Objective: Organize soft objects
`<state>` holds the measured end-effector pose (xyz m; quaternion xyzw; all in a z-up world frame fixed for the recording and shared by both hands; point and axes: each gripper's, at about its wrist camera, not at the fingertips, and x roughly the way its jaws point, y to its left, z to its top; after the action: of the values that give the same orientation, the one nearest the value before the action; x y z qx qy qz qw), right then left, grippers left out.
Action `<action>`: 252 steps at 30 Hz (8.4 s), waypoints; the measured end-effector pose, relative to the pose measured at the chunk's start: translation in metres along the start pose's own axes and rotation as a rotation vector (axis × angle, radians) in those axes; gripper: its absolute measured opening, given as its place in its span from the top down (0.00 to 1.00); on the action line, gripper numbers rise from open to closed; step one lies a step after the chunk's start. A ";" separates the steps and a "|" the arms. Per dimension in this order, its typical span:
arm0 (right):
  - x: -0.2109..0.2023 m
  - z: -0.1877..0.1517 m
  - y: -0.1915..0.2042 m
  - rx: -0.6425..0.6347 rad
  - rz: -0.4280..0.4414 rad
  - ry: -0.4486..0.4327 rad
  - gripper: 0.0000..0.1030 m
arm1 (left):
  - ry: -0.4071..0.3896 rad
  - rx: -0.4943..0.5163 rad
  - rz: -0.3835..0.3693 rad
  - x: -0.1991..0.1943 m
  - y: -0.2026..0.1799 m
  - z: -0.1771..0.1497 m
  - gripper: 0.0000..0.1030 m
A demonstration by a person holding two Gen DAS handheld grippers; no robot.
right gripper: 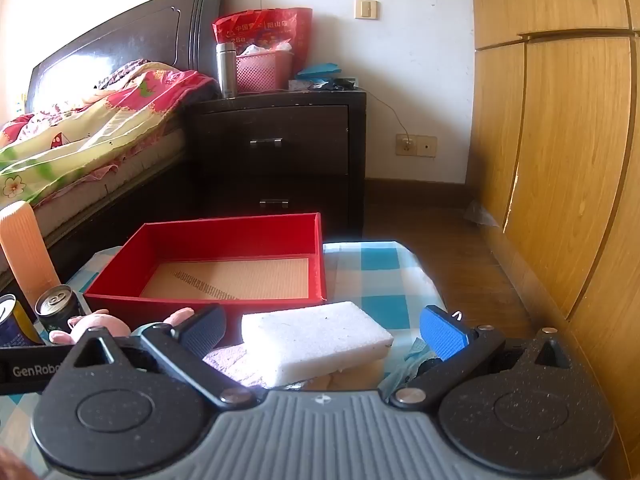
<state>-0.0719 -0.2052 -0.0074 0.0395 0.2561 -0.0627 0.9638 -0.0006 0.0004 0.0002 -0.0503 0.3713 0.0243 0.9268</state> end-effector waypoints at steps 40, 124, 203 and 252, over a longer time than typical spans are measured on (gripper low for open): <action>0.002 -0.003 0.007 -0.024 -0.018 -0.003 0.18 | -0.005 0.013 0.020 -0.003 -0.007 -0.004 0.05; 0.001 -0.005 -0.083 0.072 -0.076 0.077 0.18 | 0.090 0.252 -0.210 -0.004 -0.033 -0.047 0.17; 0.022 0.038 -0.140 0.326 0.531 0.330 0.26 | 0.265 0.378 -0.487 -0.021 -0.042 -0.072 0.94; 0.019 0.035 -0.081 0.266 0.611 0.369 0.26 | 0.384 0.590 -0.424 -0.031 -0.031 -0.061 0.92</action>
<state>-0.0502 -0.2907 0.0098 0.2492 0.3916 0.2030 0.8622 -0.0627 -0.0375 -0.0202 0.1384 0.5099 -0.2845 0.8000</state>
